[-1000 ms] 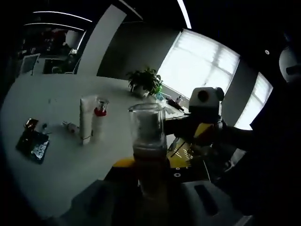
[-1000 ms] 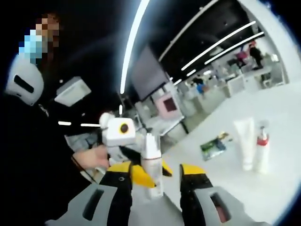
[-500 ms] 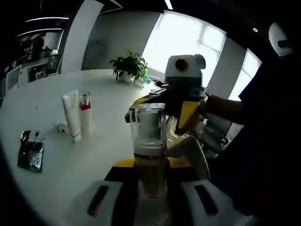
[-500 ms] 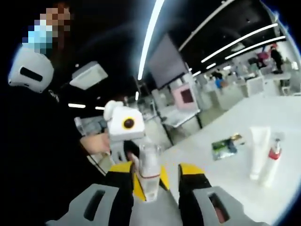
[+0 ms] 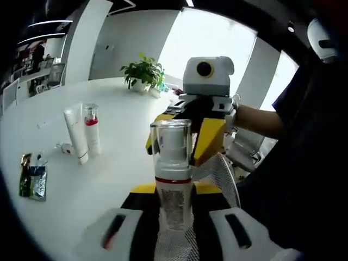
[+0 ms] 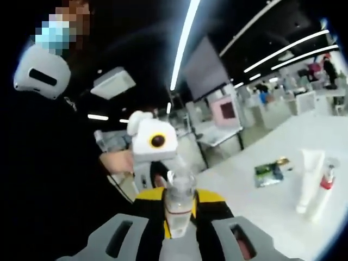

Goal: Arrange the skincare products in the storage area until every visible bottle or jar stands upright without overlapping.

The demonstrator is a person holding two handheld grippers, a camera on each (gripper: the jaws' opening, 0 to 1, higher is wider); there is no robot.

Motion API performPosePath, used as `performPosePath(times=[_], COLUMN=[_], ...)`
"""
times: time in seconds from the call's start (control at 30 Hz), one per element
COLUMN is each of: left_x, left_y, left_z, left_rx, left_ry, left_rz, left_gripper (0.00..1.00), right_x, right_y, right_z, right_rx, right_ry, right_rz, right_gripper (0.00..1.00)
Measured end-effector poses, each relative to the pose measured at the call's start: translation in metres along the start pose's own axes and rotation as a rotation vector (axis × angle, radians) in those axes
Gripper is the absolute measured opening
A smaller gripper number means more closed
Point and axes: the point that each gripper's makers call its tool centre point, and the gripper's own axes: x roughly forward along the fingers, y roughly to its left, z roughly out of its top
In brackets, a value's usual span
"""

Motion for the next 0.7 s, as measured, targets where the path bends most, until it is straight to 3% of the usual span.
performPosePath(times=[0.27, 0.7], left_x=[0.0, 0.003], left_y=[0.0, 0.011], left_z=[0.0, -0.004], left_rx=[0.036, 0.049], left_ry=[-0.002, 0.006], left_rz=[0.002, 0.029], left_gripper=[0.19, 0.21], right_x=[0.003, 0.009], right_y=[0.003, -0.005], right_z=[0.002, 0.002], right_rx=[-0.08, -0.103], right_ry=[-0.01, 0.0], right_rz=[0.007, 0.02], right_gripper=[0.11, 0.09])
